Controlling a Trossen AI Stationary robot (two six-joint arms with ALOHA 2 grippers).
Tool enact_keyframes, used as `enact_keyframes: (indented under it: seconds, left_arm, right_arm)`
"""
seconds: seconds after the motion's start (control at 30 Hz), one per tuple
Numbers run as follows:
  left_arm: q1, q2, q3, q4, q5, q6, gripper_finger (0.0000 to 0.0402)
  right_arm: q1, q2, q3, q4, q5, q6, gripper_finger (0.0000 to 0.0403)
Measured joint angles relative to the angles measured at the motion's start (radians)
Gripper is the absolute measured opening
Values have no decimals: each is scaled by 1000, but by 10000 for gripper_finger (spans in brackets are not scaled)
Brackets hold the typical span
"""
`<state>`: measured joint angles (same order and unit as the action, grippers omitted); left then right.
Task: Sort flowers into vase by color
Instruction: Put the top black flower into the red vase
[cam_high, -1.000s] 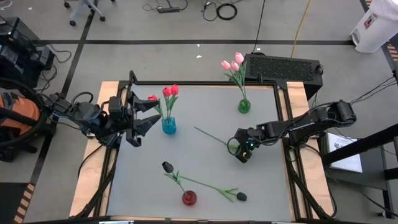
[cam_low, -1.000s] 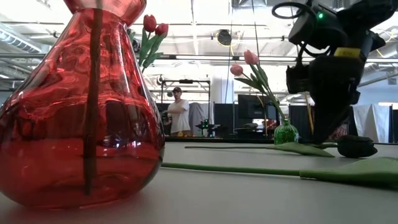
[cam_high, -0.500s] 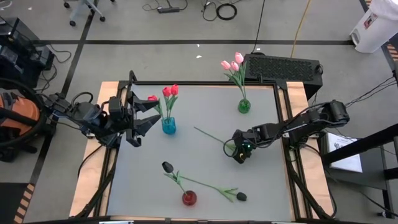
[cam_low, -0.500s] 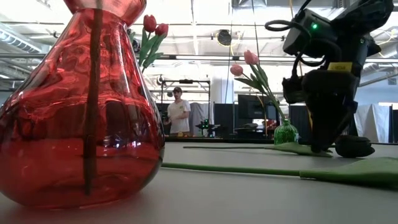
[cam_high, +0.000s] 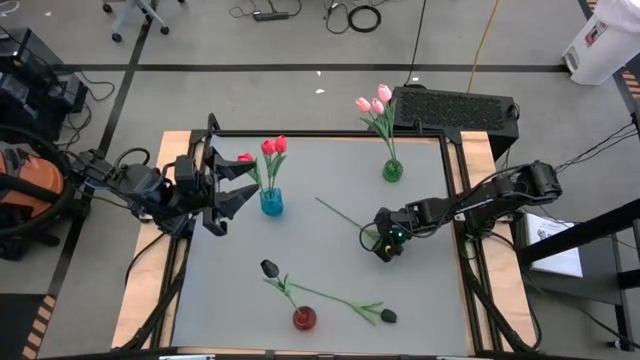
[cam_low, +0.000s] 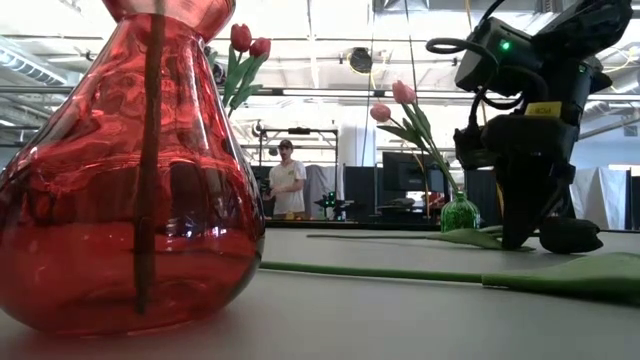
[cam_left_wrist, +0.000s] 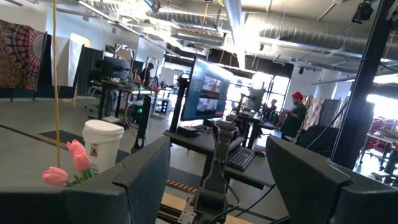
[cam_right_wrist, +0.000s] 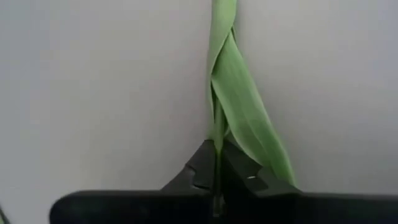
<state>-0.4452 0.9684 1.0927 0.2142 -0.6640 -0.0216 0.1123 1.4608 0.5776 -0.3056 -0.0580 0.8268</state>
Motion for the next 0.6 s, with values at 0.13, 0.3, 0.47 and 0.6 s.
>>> enact_keyframes:
  seconds: [0.13, 0.3, 0.47, 0.6]
  left_arm:
    - [0, 0, 0, 0, 0, 0, 269]
    - [0, 0, 0, 0, 0, 0, 269]
    - [0, 0, 0, -1, 0, 0, 269]
    - [0, 0, 0, -6, 0, 0, 269]
  right_arm:
    - [0, -15, -1, -3, -16, -10, 4]
    - [2, -52, -6, -27, -54, -15, 2]
    - [2, -103, -6, -62, -144, 0, 1]
    - [2, -153, -5, -68, -239, 33, 1]
